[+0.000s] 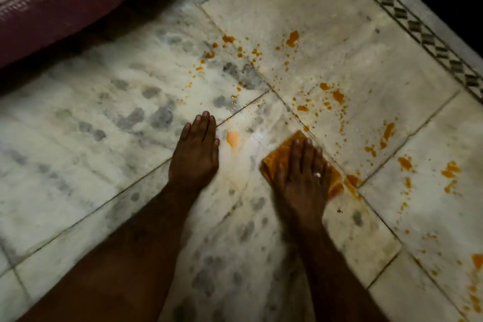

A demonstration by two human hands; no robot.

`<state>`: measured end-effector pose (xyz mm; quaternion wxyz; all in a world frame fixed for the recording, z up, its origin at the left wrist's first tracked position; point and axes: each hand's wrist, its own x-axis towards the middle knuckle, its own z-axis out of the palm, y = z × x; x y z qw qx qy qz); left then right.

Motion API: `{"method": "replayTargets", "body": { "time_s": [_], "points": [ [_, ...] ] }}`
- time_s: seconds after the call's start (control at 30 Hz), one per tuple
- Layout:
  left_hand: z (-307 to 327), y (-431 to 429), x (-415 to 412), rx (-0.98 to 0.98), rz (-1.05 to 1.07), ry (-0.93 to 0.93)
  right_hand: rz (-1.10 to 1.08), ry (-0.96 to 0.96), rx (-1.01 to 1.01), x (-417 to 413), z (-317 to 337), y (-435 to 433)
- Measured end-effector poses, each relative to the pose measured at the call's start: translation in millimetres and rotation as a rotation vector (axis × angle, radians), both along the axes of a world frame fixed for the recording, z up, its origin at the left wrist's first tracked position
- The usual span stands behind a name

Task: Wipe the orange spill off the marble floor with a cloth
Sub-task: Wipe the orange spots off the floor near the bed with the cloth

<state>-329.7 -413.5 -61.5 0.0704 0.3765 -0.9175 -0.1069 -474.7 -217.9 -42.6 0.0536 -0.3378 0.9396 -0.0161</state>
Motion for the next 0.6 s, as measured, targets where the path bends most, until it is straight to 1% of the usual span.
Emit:
{"method": "replayTargets", "body": {
  "time_s": [0.07, 0.13, 0.2, 0.27, 0.37, 0.43, 0.5, 0.6],
  "points": [
    [0, 0, -1, -0.003, 0.01, -0.005, -0.087, 0.015, 0.008, 28, -1, 23],
    [-1, 0, -1, -0.014, 0.015, -0.017, -0.07, 0.003, 0.02, 61, -2, 31],
    [-1, 1, -1, -0.024, 0.027, -0.026, 0.041, -0.021, 0.026, 81, -4, 22],
    [-1, 1, -1, -0.02, 0.062, -0.014, 0.171, -0.023, 0.001, 80, -5, -5],
    [-1, -3, -2, 0.007, 0.113, 0.013, 0.396, -0.025, -0.034, 53, -5, -57],
    [-3, -4, -2, 0.018, 0.106, 0.015, 0.458, -0.031, -0.023, 26, -5, -87],
    [-3, -3, -2, 0.02, 0.104, 0.006, 0.406, -0.042, 0.01, 1, -3, -104],
    [-2, -2, -2, 0.031, 0.108, -0.001, 0.219, -0.089, 0.11, -22, 4, -97]
  ]
}}
